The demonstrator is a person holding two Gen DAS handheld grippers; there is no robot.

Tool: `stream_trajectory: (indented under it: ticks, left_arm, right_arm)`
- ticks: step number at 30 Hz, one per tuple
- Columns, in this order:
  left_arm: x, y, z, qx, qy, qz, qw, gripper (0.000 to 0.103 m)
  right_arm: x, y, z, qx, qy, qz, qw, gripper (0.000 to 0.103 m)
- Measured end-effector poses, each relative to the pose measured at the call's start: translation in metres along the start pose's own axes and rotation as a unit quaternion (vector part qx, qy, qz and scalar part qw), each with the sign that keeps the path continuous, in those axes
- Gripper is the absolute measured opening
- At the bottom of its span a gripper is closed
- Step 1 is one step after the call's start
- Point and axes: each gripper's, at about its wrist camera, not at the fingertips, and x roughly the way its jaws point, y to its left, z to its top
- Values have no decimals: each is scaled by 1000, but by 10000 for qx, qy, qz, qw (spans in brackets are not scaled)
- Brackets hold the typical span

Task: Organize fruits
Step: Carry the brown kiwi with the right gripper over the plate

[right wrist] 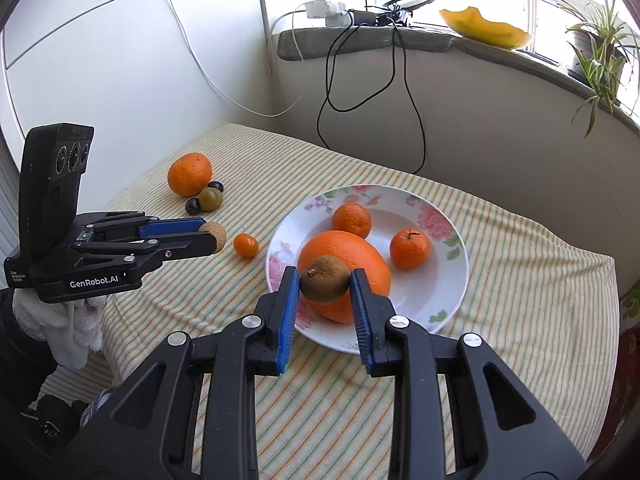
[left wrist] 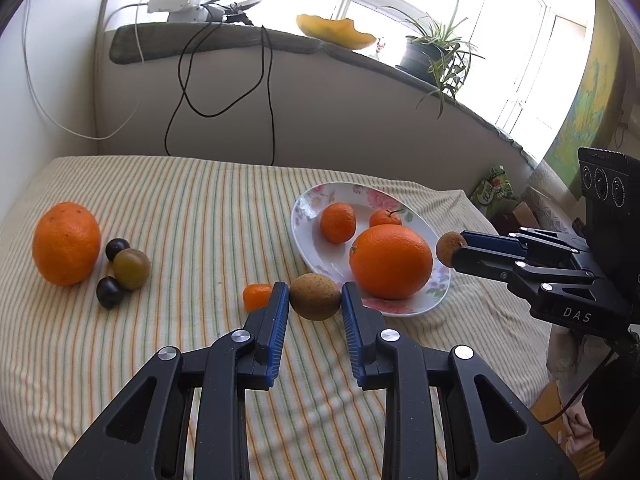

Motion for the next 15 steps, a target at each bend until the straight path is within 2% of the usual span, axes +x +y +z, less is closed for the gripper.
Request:
stream_trajectory:
  ticks: [15]
  left_arm:
    - [22, -18, 18, 165, 13, 12, 9999, 25]
  right_arm:
    - [0, -54, -11, 459, -23, -300, 9985, 27]
